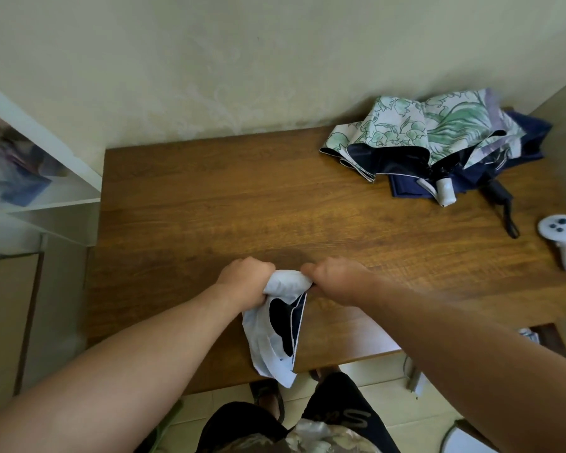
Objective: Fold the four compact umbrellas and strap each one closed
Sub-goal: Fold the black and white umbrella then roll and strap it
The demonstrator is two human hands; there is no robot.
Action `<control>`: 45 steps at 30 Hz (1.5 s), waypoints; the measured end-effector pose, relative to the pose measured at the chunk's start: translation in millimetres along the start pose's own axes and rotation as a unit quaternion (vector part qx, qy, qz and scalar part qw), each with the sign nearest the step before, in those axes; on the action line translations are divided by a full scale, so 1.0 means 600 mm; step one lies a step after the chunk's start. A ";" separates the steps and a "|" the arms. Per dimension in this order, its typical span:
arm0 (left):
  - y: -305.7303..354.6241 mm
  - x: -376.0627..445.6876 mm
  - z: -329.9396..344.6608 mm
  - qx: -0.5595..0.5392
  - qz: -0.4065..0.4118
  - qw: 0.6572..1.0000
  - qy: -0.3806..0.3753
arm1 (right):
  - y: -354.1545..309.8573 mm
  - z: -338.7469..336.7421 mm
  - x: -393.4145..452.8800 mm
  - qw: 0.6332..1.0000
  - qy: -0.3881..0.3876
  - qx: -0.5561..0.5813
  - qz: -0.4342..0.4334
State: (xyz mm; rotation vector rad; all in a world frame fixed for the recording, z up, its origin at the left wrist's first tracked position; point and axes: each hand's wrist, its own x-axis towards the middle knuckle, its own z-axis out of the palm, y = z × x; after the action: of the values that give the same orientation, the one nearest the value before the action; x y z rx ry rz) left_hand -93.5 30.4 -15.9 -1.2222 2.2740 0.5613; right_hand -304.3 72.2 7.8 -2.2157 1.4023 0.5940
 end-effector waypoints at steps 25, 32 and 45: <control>-0.019 -0.254 -0.374 0.113 0.012 0.954 0.279 | -0.087 -0.350 -0.200 0.950 0.306 0.047 0.032; 0.010 -0.276 -0.399 0.107 0.003 0.961 0.254 | -0.068 -0.364 -0.241 0.948 0.304 0.089 0.031; 0.179 -0.276 -0.466 0.057 -0.040 0.964 0.255 | -0.045 -0.403 -0.299 0.933 0.336 -0.073 0.107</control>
State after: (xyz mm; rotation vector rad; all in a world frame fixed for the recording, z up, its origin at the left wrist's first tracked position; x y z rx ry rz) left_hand -169.5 34.4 317.9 -1.5262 2.6084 0.0823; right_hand -321.3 71.9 309.5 -2.5310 2.0031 -0.0239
